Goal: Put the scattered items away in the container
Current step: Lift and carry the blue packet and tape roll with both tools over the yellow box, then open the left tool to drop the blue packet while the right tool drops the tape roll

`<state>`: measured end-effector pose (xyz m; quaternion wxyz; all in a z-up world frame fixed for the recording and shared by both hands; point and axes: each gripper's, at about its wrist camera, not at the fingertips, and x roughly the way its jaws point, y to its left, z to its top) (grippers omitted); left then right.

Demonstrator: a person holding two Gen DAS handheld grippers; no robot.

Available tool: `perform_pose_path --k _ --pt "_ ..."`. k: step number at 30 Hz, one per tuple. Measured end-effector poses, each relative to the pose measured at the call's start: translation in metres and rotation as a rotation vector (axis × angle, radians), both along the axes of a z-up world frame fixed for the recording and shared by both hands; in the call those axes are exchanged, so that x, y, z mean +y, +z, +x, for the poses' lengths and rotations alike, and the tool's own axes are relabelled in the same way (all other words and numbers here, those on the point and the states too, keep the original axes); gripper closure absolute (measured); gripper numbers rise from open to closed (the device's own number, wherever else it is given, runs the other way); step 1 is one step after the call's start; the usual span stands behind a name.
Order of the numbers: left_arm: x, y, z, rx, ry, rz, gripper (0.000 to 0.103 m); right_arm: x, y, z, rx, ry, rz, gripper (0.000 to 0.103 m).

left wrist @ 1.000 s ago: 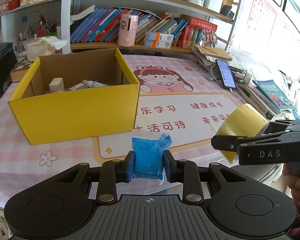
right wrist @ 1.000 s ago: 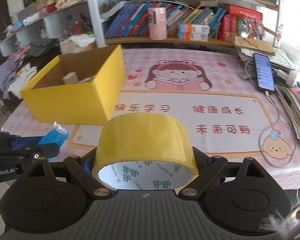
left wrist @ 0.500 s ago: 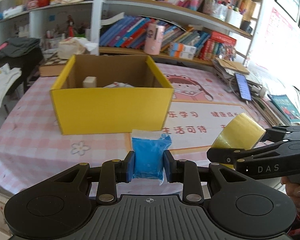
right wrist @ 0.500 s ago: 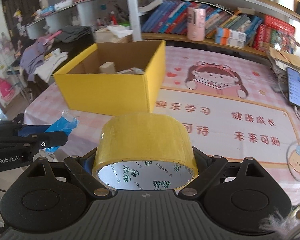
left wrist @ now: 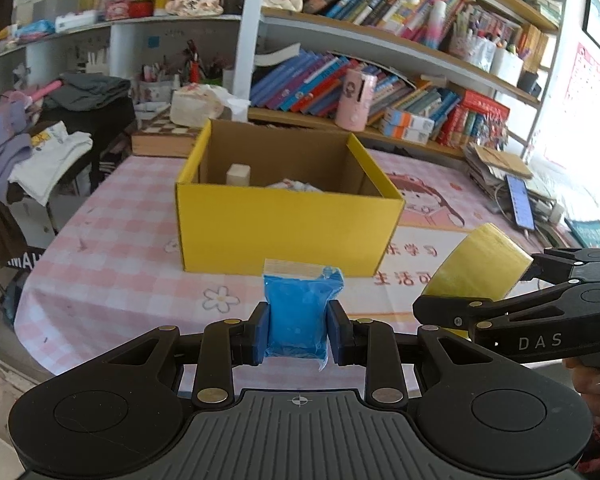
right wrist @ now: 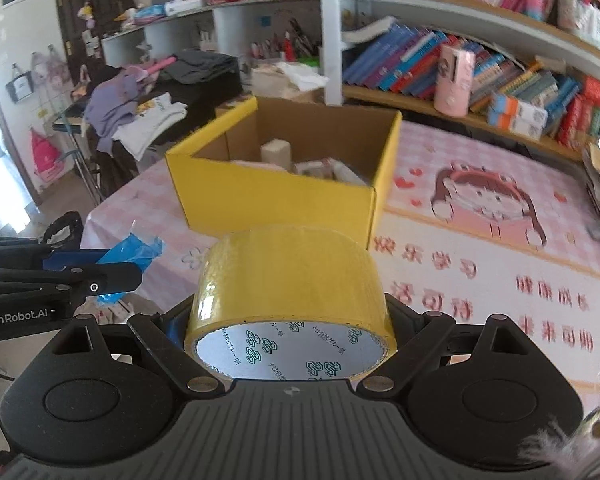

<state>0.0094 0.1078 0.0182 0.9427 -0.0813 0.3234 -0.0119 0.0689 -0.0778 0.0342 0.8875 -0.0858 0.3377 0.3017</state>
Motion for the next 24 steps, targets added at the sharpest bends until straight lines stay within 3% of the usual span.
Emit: perform_pose_path --k 11,24 --pt "0.008 0.024 0.032 -0.087 0.01 0.035 0.075 0.018 0.025 0.033 -0.123 0.061 0.025 0.013" --pt "0.017 0.05 0.115 -0.181 0.034 0.064 0.075 0.044 0.058 0.111 -0.281 0.142 0.038 0.013"
